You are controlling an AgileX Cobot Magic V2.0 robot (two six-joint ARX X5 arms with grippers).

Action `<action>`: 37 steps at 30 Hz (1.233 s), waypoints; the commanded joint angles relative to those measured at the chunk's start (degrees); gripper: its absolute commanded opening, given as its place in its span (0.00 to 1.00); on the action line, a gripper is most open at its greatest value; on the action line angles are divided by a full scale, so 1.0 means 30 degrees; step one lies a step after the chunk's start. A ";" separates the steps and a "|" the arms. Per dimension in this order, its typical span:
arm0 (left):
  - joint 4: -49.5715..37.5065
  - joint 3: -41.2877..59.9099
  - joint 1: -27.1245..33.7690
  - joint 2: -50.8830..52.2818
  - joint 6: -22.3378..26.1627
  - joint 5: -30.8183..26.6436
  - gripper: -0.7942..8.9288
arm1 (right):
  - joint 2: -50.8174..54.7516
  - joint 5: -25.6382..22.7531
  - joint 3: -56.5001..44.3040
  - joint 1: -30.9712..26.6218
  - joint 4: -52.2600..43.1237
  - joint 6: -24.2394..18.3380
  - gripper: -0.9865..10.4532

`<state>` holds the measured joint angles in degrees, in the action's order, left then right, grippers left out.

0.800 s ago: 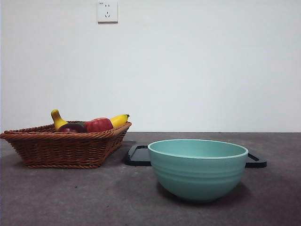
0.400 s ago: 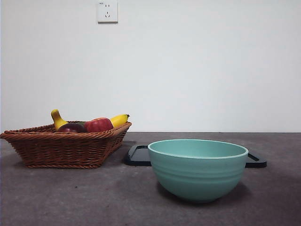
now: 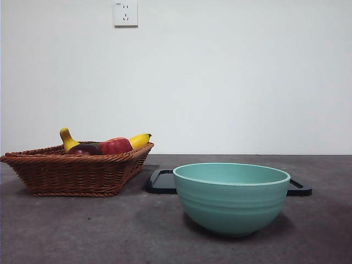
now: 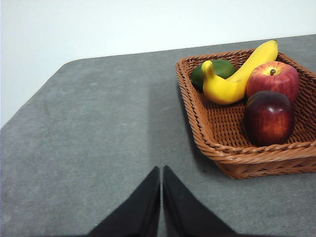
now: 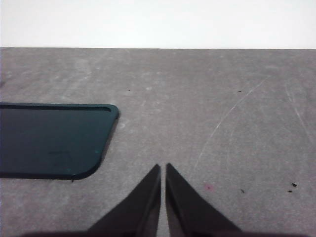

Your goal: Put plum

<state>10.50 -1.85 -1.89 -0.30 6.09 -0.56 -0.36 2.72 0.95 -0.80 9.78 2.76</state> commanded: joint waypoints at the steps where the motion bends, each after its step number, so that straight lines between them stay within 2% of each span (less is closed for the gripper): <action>1: 0.0138 0.0401 0.0022 0.0044 -0.0117 -0.0044 0.09 | 0.0051 -0.0058 -0.0117 -0.0015 0.0138 -0.0073 0.09; 37: 0.0138 0.0401 0.0022 0.0044 -0.0117 -0.0044 0.09 | 0.0051 -0.0058 -0.0102 -0.0015 -0.0255 -0.0080 0.09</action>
